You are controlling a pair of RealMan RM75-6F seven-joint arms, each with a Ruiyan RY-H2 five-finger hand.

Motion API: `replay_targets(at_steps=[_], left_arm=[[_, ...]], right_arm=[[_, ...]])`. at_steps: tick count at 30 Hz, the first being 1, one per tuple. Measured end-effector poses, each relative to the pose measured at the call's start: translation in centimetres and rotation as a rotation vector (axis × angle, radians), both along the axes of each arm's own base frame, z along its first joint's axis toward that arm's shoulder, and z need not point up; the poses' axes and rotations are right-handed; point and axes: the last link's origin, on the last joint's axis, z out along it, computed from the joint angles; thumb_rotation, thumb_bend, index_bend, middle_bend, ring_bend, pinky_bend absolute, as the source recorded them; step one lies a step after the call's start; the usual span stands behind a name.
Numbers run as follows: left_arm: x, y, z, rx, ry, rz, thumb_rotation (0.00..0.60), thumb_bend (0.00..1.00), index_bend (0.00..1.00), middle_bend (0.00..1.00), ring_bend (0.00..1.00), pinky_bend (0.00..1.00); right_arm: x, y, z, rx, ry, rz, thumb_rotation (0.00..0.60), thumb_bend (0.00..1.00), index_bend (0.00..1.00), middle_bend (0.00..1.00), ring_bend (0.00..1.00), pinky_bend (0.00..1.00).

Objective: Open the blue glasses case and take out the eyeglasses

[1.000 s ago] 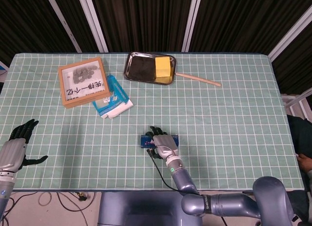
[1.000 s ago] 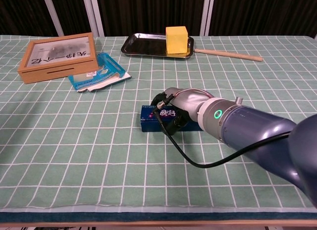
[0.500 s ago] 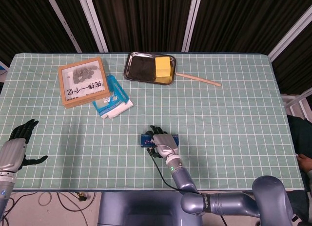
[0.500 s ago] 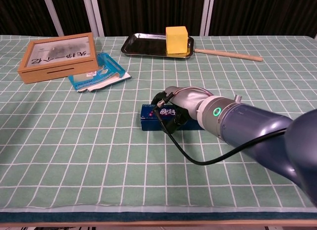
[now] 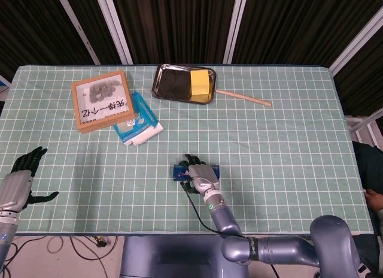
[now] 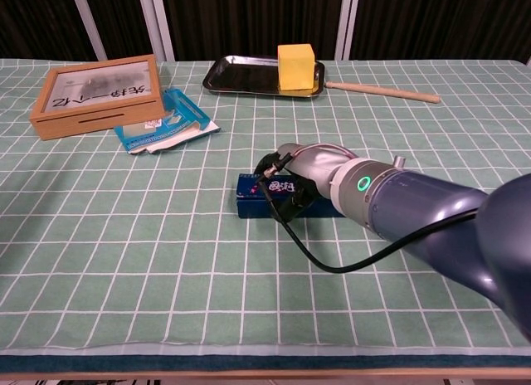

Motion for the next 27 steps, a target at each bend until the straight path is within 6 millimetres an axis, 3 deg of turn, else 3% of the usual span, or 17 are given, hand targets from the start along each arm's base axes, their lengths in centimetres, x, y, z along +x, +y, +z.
replay_targets(at_steps=[27], left_arm=[[0.0, 0.0, 0.0, -0.002, 0.001, 0.0, 0.6, 0.0, 0.0, 0.0, 0.0, 0.0]], right_arm=[[0.0, -1.2, 1.7, 0.01, 0.098, 0.032, 0.6, 1.0, 0.21, 0.0, 0.0, 0.2]])
